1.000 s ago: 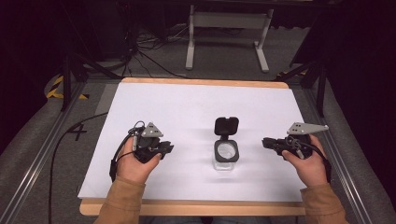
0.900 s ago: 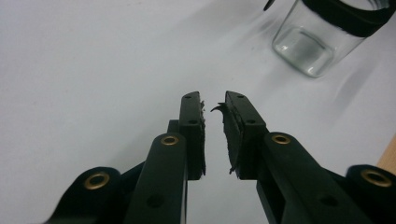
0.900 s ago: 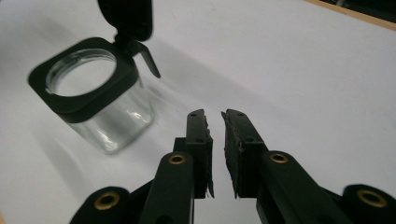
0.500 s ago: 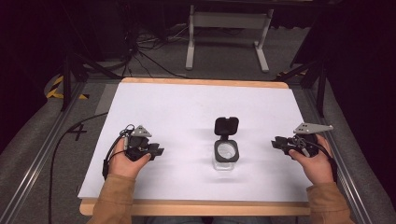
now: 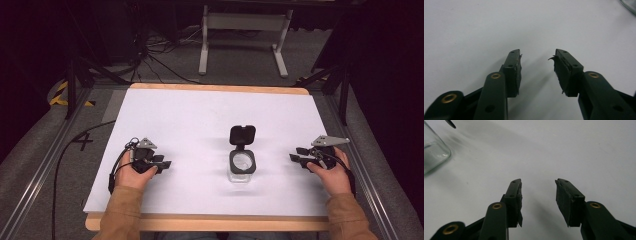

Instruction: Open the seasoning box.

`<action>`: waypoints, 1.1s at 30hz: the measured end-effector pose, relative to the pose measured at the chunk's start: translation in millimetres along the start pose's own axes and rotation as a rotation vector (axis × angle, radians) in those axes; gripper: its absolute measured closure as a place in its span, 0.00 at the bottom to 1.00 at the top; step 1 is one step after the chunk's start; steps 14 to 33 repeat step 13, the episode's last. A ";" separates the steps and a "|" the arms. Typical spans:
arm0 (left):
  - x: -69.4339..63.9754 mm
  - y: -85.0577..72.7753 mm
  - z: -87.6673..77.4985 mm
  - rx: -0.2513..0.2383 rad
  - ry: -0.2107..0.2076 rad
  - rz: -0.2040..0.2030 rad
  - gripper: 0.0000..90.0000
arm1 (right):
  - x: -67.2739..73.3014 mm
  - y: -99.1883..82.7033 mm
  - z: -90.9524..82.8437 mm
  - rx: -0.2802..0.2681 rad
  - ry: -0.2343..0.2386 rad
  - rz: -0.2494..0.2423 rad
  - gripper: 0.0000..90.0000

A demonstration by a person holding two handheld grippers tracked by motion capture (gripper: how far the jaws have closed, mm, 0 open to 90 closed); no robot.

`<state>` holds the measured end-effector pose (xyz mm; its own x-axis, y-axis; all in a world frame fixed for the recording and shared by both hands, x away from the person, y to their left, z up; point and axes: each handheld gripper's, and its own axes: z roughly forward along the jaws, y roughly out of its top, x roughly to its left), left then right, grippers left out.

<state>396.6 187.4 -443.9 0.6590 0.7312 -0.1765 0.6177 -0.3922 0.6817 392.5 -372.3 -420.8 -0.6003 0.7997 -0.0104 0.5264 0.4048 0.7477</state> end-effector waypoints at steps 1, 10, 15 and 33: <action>0.6 -0.8 0.5 -0.008 0.019 0.009 0.60 | 0.1 -0.9 1.4 -0.001 0.001 0.009 0.62; 0.0 -2.7 5.8 -0.020 0.023 0.020 0.54 | -0.9 -4.9 7.0 -0.001 -0.008 0.011 0.57; -0.3 -2.4 5.8 -0.026 0.026 0.024 0.52 | -1.1 -4.5 7.5 -0.005 -0.003 0.012 0.57; -0.3 -2.4 5.8 -0.026 0.026 0.024 0.52 | -1.1 -4.5 7.5 -0.005 -0.003 0.012 0.57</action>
